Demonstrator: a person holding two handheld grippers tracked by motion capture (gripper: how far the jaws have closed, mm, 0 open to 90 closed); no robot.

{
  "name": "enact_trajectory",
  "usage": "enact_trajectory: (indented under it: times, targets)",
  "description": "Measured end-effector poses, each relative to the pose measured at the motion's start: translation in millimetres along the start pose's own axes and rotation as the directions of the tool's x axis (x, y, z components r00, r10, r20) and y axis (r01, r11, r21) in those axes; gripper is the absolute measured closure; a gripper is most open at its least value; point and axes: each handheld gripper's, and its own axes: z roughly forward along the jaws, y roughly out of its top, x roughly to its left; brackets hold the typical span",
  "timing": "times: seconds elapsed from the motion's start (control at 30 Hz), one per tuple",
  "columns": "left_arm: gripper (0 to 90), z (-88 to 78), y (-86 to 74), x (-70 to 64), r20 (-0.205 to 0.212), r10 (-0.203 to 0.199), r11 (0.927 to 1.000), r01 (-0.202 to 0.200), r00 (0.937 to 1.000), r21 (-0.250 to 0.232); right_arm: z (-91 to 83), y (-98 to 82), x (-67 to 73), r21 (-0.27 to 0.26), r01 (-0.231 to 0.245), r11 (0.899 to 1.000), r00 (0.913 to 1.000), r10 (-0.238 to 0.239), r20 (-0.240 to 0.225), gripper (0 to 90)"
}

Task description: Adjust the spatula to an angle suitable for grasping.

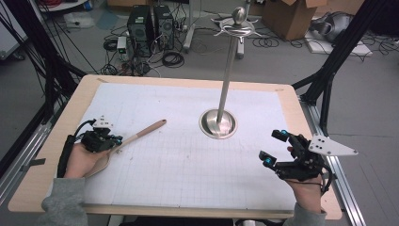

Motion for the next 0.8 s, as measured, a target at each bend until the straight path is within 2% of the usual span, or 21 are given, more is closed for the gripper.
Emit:
enact_trajectory:
  times: [0.03,0.13,0.23,0.37,0.43,0.8]
  targets:
    - [89.6,0.7,-0.1,0.0,-0.001,-0.01,0.9999,0.01,0.9999,0.004,0.6,0.0,0.2,-0.003,-0.001,1.0,1.0,0.001,-0.001,11.3]
    - [89.6,2.7,0.2,-1.4,0.007,-0.006,0.9994,0.006,1.0,0.035,0.8,-0.1,-0.2,-0.003,0.002,1.0,1.0,-0.002,-0.001,11.3]
    - [89.6,2.6,0.9,-2.5,0.011,-0.012,0.9991,0.011,0.9999,0.042,0.4,-0.2,-0.6,-0.004,0.002,1.0,1.0,-0.002,0.002,11.3]
    - [89.6,1.8,0.9,-1.7,0.023,-0.035,0.9977,0.033,0.9991,0.058,0.2,-0.2,-0.6,-0.003,0.002,1.0,1.0,-0.002,0.001,11.3]
    - [89.6,1.7,0.8,-1.7,0.024,-0.058,0.9964,0.056,0.998,0.064,0.1,-0.2,-0.6,-0.005,0.001,1.0,1.0,-0.001,0.001,11.3]
    - [89.6,-1.0,1.0,-4.0,0.029,-0.106,0.989,0.102,0.9939,0.106,-0.7,-0.3,-0.8,-0.002,-0.004,1.0,1.0,0.004,-0.002,11.3]
